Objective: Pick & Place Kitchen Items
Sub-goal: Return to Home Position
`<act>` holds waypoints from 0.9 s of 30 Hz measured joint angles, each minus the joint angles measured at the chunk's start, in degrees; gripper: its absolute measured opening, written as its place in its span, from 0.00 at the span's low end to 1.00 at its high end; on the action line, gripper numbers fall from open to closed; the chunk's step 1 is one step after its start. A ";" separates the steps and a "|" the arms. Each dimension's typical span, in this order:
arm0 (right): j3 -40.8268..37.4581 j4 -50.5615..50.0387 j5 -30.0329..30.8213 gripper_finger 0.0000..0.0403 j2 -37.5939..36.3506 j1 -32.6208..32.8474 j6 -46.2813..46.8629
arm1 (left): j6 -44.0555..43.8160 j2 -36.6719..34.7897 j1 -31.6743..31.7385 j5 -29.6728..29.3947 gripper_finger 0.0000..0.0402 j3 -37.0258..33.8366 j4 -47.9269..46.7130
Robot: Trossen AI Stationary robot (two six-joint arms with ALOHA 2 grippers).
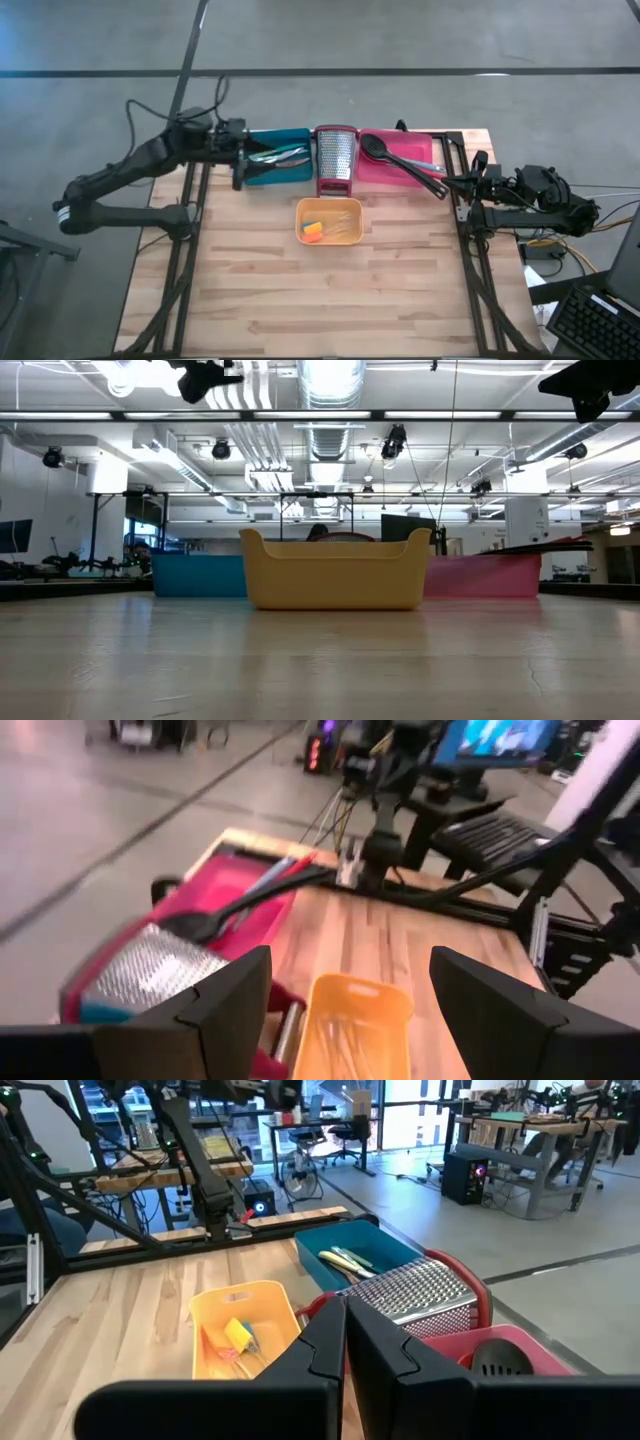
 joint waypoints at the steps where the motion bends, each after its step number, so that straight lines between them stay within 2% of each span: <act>1: 0.00 -0.01 0.00 0.02 0.01 0.01 0.00 | 1.18 -1.08 0.01 0.65 0.69 -0.08 -0.03; 3: 0.00 -0.01 0.00 0.02 0.01 0.01 0.00 | 5.41 -2.96 -0.62 4.29 0.69 -0.60 -0.42; 6: 0.00 0.00 0.00 0.02 0.00 0.01 0.00 | 12.67 -4.97 -4.17 13.58 0.69 -4.10 -0.96; 8: 0.00 -0.01 0.00 0.02 0.02 0.02 0.00 | 16.06 -7.21 -6.87 14.76 0.69 -7.81 0.74; 12: 0.00 -0.01 0.00 0.02 0.02 0.02 0.00 | 16.71 -13.01 -13.49 11.28 0.69 -18.63 13.14; 16: 0.00 0.00 -0.01 0.02 0.02 0.01 0.00 | 16.67 -20.57 -18.07 1.22 0.69 -29.57 23.94; 19: 0.00 -0.01 0.00 0.02 0.02 0.00 0.00 | 16.34 -25.83 -19.22 -3.01 0.69 -36.18 26.24; 27: 0.00 0.01 0.00 0.02 0.02 0.00 0.00 | 12.29 -37.85 -19.28 -3.33 0.69 -48.67 26.48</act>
